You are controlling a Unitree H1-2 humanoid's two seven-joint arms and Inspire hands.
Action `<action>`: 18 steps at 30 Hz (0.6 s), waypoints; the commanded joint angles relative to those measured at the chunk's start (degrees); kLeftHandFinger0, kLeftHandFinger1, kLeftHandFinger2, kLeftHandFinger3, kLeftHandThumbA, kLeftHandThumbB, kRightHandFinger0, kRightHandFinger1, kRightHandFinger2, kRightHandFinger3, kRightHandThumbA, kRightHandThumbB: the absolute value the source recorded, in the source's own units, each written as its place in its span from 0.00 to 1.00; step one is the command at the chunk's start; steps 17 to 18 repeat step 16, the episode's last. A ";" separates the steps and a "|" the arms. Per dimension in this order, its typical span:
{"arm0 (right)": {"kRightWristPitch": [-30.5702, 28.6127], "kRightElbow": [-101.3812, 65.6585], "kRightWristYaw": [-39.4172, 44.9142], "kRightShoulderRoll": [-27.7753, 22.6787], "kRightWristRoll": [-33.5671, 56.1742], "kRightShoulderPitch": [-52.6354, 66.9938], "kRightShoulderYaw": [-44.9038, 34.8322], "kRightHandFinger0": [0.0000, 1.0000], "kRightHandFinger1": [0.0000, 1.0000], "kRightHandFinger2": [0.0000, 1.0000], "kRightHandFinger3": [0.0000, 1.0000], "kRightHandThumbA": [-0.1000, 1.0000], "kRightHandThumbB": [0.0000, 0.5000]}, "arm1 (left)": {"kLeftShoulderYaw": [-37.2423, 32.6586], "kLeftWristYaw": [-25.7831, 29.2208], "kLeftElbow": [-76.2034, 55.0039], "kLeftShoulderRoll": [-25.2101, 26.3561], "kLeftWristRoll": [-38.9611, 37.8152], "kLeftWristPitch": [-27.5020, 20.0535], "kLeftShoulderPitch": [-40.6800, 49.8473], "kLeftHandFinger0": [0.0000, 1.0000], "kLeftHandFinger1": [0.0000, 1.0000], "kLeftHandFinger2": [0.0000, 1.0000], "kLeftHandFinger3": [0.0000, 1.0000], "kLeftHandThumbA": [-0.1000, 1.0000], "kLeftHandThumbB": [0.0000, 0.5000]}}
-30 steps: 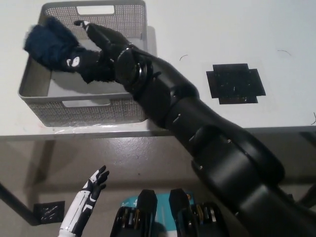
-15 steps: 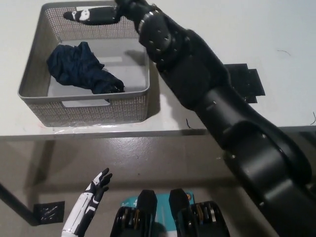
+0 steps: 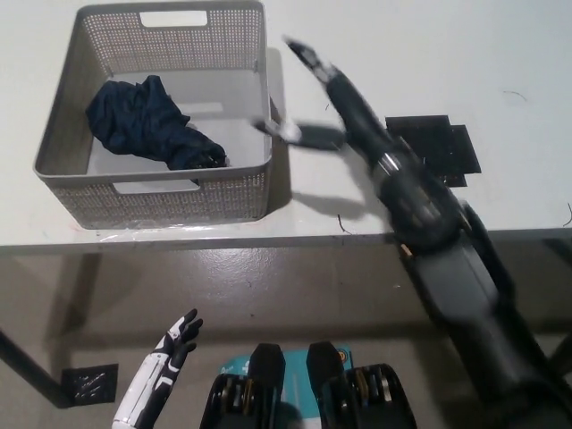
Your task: Use the right hand to pick up a umbrella on the right side and place it into a container on the lft side
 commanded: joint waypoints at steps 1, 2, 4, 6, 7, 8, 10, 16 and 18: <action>-0.30 -66.08 1.52 -11.78 25.55 28.73 -13.11 1.00 1.00 1.00 1.00 1.00 0.87 | 0.89 0.01 -0.61 1.46 0.39 -0.92 -0.58 1.00 1.00 1.00 1.00 1.00 0.64; -3.90 -65.35 0.60 -11.06 26.91 32.58 -12.23 1.00 1.00 1.00 1.00 1.00 0.84 | 0.86 0.11 -0.45 1.35 0.49 -0.85 -0.52 1.00 1.00 1.00 1.00 1.00 0.63; -6.65 -64.33 0.05 -10.44 27.81 36.00 -11.32 1.00 1.00 1.00 1.00 1.00 0.86 | 0.89 0.20 -0.07 1.27 0.44 -1.13 -0.45 1.00 1.00 1.00 1.00 1.00 0.61; -10.81 -61.71 0.10 -9.40 28.35 41.77 -9.42 1.00 1.00 1.00 1.00 1.00 0.86 | 0.90 0.47 0.58 1.30 0.80 -1.75 -0.40 1.00 1.00 1.00 1.00 1.00 0.59; -12.88 -59.69 0.35 -9.02 27.33 44.14 -8.49 1.00 1.00 1.00 1.00 1.00 0.85 | 0.94 0.57 0.89 1.24 0.77 -1.99 -0.54 1.00 1.00 1.00 1.00 1.00 0.59; -14.58 -57.95 0.58 -8.57 26.97 45.89 -7.67 1.00 1.00 1.00 1.00 1.00 0.85 | 1.00 0.58 0.92 1.28 0.74 -2.00 -0.51 1.00 1.00 1.00 1.00 1.00 0.59; -20.72 -50.51 -0.07 -6.78 22.52 50.24 -5.61 1.00 1.00 1.00 1.00 1.00 0.81 | 1.07 0.74 0.55 1.25 0.96 -1.13 -0.13 1.00 1.00 1.00 1.00 1.00 0.62; -28.18 -28.70 0.97 -3.72 19.72 52.57 -3.85 1.00 1.00 1.00 1.00 1.00 0.79 | 1.26 0.68 0.83 1.26 0.62 -1.21 -0.51 1.00 1.00 1.00 1.00 1.00 0.61; -28.18 -28.70 0.97 -3.72 19.72 52.57 -3.85 1.00 1.00 1.00 1.00 1.00 0.79 | 1.26 0.68 0.83 1.26 0.62 -1.21 -0.51 1.00 1.00 1.00 1.00 1.00 0.61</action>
